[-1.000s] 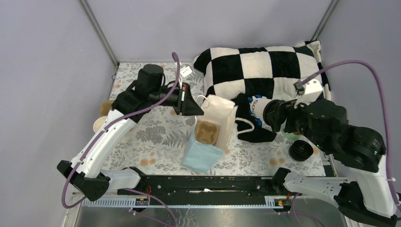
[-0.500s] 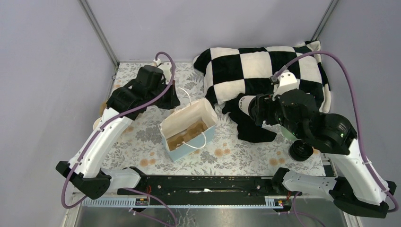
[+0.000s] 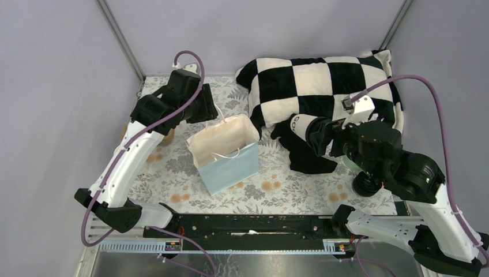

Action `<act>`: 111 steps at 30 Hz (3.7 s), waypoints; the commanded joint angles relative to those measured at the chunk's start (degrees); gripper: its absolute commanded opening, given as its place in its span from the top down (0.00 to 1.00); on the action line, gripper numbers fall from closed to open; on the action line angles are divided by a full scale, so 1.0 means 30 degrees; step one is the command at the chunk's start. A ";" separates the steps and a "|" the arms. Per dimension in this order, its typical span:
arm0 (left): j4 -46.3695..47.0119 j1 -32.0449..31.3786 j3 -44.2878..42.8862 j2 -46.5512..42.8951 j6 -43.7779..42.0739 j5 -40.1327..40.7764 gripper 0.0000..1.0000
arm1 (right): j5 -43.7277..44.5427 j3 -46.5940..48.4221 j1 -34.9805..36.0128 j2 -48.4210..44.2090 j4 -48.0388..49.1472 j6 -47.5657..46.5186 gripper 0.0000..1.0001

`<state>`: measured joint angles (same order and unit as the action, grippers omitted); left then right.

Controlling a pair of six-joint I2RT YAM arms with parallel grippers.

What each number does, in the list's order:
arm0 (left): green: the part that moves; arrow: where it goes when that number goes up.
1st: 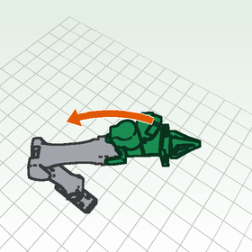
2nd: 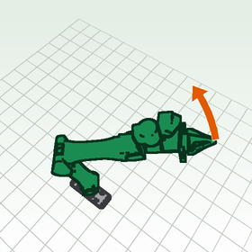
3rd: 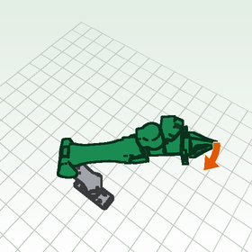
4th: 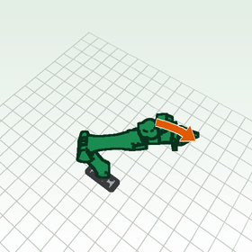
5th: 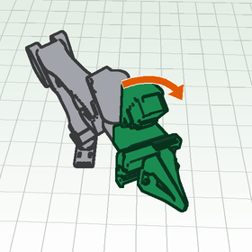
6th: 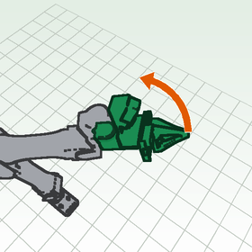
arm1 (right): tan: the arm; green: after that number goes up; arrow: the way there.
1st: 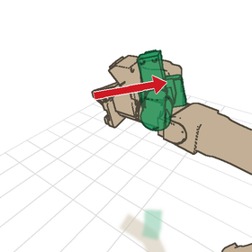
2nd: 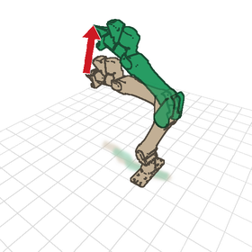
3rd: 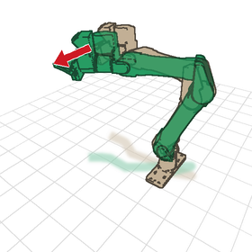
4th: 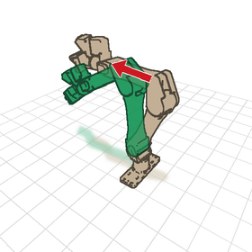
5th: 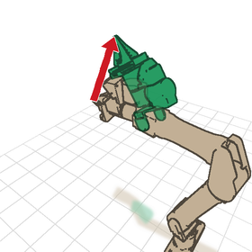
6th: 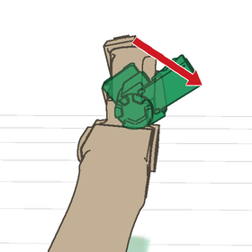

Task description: Pack the takeout coffee

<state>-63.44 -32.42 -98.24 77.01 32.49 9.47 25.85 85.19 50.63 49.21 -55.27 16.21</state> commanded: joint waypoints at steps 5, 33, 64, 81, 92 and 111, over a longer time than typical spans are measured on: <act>-0.2862 0.1093 -0.3174 0.0209 0.2514 -0.0743 0.11 | -0.0675 0.0400 0.0142 0.1661 0.2209 -0.1650 0.40; -0.5832 0.2021 0.4089 -0.5413 0.8491 -0.1274 0.27 | -0.2639 -0.1287 0.0143 0.1343 0.3729 -0.2702 0.38; -0.1345 -0.1424 0.2850 -0.3632 -0.0664 -0.0429 1.00 | -0.7368 -0.0686 0.0144 0.1303 0.3855 -0.7930 0.42; 0.4664 -0.1642 0.5894 -0.5104 -0.4905 -0.1372 1.00 | -1.3476 0.3542 0.0144 0.4612 0.2661 -0.5934 0.53; 0.7856 -0.1643 0.8914 -0.5646 -0.4572 -0.1393 1.00 | -0.9975 0.4259 0.2295 0.6605 0.1483 -0.5080 0.55; 0.9390 -0.1641 1.4345 -0.9370 -0.3042 -0.1686 1.00 | -0.0191 0.8679 0.7322 1.2365 -0.3141 -0.8670 0.53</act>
<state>-37.91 -37.08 -56.45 50.98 21.54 4.69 20.45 107.15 72.07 84.73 -62.19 -4.64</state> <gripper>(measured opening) 0.005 0.763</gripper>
